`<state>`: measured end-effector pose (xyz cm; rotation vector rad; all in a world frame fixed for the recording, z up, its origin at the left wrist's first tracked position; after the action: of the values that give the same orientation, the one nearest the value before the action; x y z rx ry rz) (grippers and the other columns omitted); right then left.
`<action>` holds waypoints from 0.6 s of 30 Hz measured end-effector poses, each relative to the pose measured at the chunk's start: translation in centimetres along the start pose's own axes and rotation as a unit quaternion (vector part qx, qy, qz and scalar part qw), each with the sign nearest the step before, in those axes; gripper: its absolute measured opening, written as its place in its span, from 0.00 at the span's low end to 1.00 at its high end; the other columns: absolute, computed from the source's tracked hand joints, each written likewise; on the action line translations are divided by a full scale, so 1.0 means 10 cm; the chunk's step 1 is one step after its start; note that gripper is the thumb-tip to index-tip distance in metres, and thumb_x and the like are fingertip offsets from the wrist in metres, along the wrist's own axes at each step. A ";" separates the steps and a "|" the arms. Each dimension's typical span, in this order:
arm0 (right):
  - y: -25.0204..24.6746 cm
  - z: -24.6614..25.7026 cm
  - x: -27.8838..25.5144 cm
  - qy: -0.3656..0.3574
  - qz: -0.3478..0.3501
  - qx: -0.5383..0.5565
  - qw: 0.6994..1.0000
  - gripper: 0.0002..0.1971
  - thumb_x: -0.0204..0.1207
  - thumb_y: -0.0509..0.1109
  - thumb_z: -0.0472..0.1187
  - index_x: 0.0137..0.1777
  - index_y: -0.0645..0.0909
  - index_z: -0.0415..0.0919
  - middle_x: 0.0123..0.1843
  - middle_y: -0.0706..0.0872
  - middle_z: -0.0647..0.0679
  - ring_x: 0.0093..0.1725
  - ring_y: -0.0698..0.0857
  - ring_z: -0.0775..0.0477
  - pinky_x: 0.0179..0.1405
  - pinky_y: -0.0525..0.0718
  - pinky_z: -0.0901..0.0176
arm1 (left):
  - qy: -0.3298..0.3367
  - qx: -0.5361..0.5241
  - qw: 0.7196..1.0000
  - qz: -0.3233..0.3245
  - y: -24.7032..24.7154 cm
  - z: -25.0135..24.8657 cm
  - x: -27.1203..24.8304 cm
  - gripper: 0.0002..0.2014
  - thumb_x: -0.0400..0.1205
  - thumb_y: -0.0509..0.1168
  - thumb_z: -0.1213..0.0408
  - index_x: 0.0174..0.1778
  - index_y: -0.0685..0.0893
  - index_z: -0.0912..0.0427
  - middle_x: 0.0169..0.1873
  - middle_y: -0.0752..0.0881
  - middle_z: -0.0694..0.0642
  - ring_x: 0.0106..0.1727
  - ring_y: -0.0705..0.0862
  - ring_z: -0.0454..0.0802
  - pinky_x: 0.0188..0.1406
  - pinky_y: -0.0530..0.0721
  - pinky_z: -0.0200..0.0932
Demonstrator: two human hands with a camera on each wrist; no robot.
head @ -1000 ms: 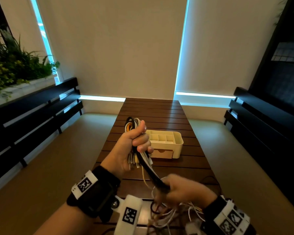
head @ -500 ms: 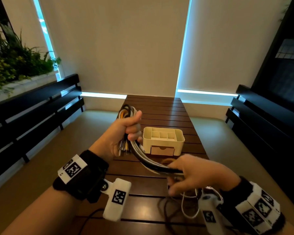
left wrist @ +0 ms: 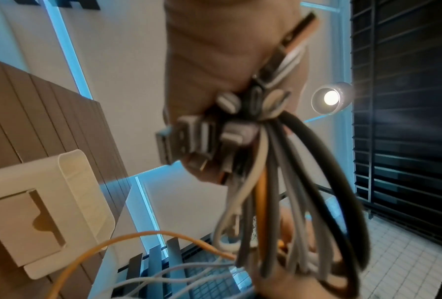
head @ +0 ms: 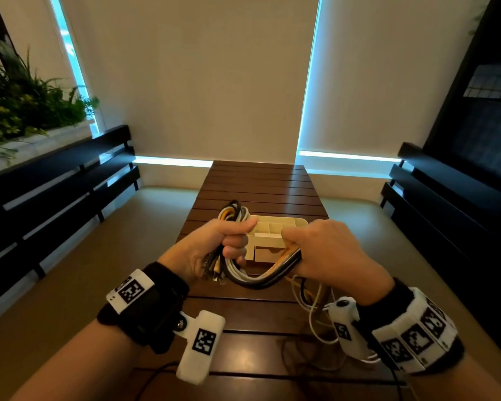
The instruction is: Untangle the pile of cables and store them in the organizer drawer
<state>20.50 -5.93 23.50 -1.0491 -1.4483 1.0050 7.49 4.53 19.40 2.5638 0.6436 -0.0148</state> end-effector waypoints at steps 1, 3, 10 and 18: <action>0.00 0.02 0.01 0.002 -0.003 -0.003 1.000 0.14 0.74 0.68 0.56 0.38 0.67 0.52 0.27 0.65 0.59 0.27 0.66 0.56 0.26 0.58 0.67 | -0.005 0.024 1.000 -0.015 0.01 0.03 0.00 0.17 0.79 0.64 0.61 0.22 0.82 0.54 0.12 0.68 0.45 0.12 0.68 0.38 0.22 0.80 0.35; 0.02 0.05 0.05 0.007 -0.001 -0.010 1.000 0.08 0.74 0.69 0.52 0.44 0.74 0.50 0.33 0.76 0.56 0.33 0.70 0.50 0.31 0.66 0.62 | 0.000 0.071 0.997 -0.042 0.06 0.04 -0.02 0.16 0.79 0.64 0.60 0.25 0.85 0.55 0.14 0.72 0.47 0.12 0.68 0.38 0.23 0.78 0.34; 0.16 0.12 0.17 0.014 0.007 0.002 1.000 0.07 0.77 0.64 0.44 0.53 0.78 0.48 0.45 0.85 0.48 0.44 0.83 0.44 0.37 0.72 0.56 | 0.015 0.272 0.960 -0.070 0.20 0.20 -0.02 0.15 0.68 0.72 0.50 0.36 0.83 0.59 0.21 0.82 0.48 0.17 0.73 0.40 0.26 0.76 0.36; 0.27 0.07 0.21 0.128 -0.010 0.048 0.991 0.07 0.79 0.62 0.48 0.42 0.76 0.47 0.39 0.81 0.50 0.39 0.80 0.47 0.38 0.74 0.57 | 0.080 0.317 0.942 -0.079 0.32 0.32 0.06 0.16 0.66 0.79 0.74 0.43 0.83 0.56 0.27 0.87 0.41 0.27 0.83 0.31 0.24 0.76 0.25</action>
<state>19.87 -3.24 21.43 -1.0497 -1.1888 0.8813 9.78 0.84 17.96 3.1425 1.0447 -0.0798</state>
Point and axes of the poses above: each hand's wrist, its own x-axis towards the middle knuckle, its own y-axis out of the palm, z = x × y, the point moved 3 cm from there along x, towards the middle knuckle
